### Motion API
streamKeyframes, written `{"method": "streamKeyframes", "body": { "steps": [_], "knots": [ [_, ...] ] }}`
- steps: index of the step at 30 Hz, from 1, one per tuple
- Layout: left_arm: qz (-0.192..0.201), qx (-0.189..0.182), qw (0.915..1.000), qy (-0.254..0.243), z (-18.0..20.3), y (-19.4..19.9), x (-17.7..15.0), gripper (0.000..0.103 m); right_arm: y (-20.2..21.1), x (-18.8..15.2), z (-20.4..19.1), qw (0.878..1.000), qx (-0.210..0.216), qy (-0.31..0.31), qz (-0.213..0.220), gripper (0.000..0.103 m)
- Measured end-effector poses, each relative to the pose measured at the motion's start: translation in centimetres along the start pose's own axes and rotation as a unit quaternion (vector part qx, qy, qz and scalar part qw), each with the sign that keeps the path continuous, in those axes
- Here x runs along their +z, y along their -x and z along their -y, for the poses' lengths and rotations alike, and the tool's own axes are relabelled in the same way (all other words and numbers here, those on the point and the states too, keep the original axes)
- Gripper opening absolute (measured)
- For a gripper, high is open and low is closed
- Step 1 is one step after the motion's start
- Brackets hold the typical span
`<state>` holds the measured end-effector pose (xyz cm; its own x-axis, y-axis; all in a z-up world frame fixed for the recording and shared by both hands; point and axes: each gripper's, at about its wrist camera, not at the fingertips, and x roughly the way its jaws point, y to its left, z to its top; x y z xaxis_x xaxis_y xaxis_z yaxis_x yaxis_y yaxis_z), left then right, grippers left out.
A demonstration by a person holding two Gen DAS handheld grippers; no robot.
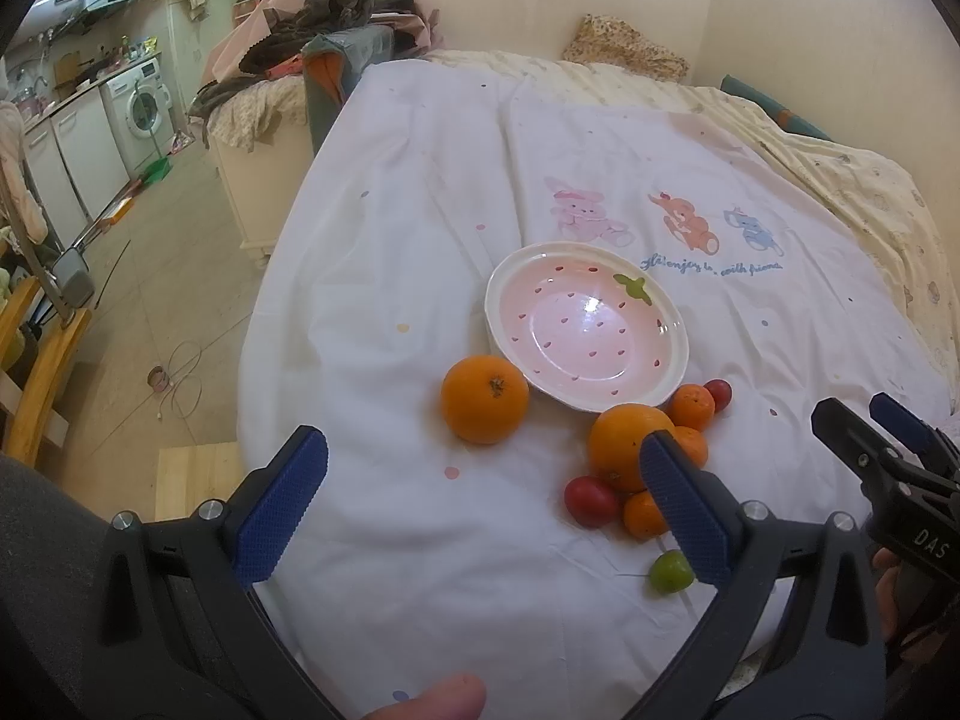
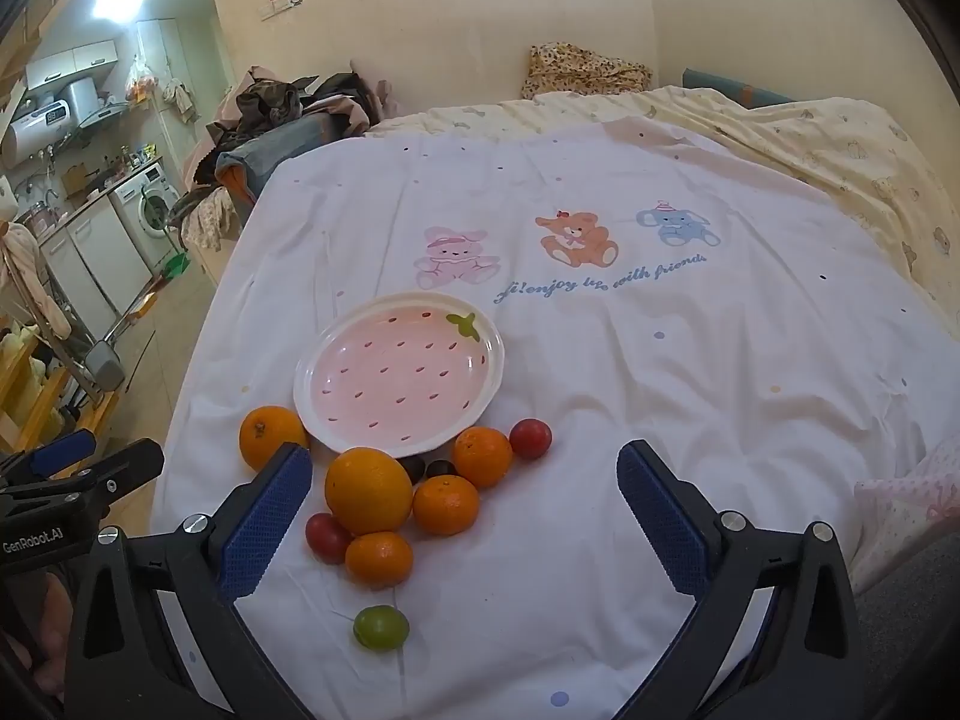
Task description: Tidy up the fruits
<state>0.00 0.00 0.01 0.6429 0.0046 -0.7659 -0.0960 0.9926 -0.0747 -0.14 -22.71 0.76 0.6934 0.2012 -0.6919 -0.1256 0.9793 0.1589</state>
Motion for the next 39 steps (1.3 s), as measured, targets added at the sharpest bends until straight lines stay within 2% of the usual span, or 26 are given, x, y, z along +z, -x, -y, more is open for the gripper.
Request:
{"method": "streamKeyframes", "body": {
  "steps": [39],
  "knots": [
    [-0.003,0.001,1.0,-0.004,-0.9,-0.7,-0.7,0.103,-0.1,-0.1,-0.5,1.0,-0.001,0.009,0.003,0.103]
  ]
}}
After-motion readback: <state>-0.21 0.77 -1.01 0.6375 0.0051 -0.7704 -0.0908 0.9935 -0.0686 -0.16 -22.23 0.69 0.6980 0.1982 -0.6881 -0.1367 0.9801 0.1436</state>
